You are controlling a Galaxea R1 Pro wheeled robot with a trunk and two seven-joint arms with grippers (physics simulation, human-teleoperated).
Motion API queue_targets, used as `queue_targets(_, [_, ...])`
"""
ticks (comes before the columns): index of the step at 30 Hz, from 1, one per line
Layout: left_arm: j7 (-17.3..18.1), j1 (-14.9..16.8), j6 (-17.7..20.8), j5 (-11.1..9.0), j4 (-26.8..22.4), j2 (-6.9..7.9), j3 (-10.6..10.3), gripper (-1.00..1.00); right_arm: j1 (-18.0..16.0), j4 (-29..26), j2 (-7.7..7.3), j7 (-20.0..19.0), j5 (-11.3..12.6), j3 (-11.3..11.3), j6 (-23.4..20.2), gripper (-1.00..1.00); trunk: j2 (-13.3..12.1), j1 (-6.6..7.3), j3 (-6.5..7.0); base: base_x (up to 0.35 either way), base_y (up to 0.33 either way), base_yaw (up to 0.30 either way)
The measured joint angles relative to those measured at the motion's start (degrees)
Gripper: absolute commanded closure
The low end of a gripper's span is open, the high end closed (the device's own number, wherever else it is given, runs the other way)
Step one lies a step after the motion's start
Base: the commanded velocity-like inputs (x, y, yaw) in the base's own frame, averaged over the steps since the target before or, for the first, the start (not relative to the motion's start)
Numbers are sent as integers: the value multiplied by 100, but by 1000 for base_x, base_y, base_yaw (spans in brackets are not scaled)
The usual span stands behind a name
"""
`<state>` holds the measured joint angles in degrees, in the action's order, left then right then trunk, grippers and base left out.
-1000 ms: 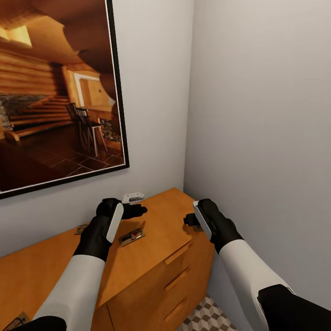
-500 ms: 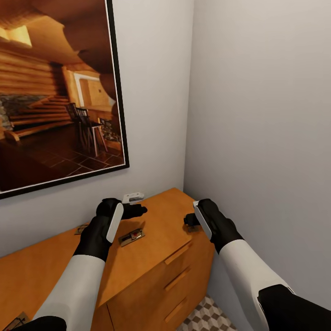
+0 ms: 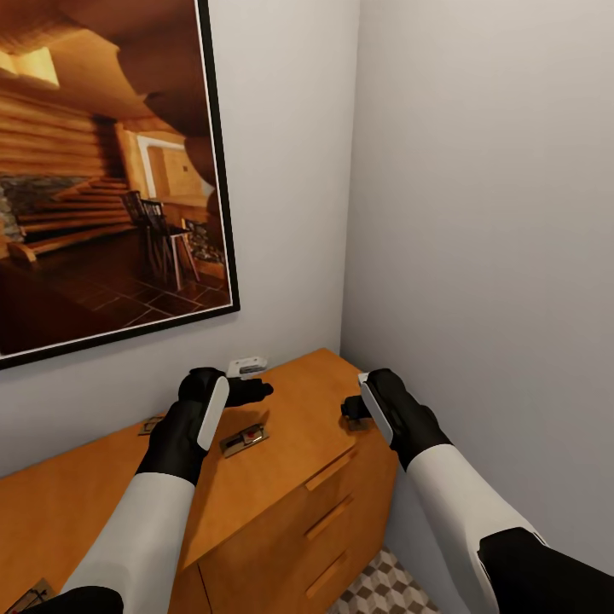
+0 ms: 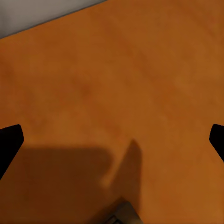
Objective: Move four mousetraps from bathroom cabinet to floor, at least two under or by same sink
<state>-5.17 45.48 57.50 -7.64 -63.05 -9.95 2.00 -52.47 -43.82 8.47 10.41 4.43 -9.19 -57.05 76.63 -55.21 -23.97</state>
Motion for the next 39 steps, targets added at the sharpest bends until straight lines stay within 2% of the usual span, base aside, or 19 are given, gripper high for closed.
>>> queue_targets(19, [0, 0, 1, 0, 0, 0, 0, -100, 0, -1, 0, 3, -2, -10, 0, 100, 0, 0, 0, 0, 0, 0])
queue_targets(24, [145, -161, -160, 173, 162, 159, -155, -100, -62, -162, 118, 92, 47, 16, 39, 100, -2, 0, 0, 0, 0, 0])
queue_targets(25, [174, -193, -128, 155, 195, 190, -184, -100, -60, -195, 144, 55, 51, 22, 42, 100, -2, 0, 0, 0, 0, 0])
queue_targets(27, [156, -258, -76, 75, 256, 123, -229, -100, -59, -130, 152, 13, 41, 24, 46, 100, -2, 0, 0, 0, 0, 0])
queue_targets(31, [40, -378, -111, 52, 216, 0, -114, -100, -57, -2, 152, -50, 44, 23, 73, 100, -1, 0, 1, 0, 0, 0])
queue_targets(34, [19, -467, -126, -199, 63, 49, -24, -100, -57, 94, 152, -62, 21, 28, 78, 100, -1, 0, 1, 0, 0, 0])
queue_targets(39, [214, -615, -80, -544, -187, 201, 125, -100, -61, 159, 152, -46, 16, 24, 79, 100, -1, 1, 2, 0, 0, 0])
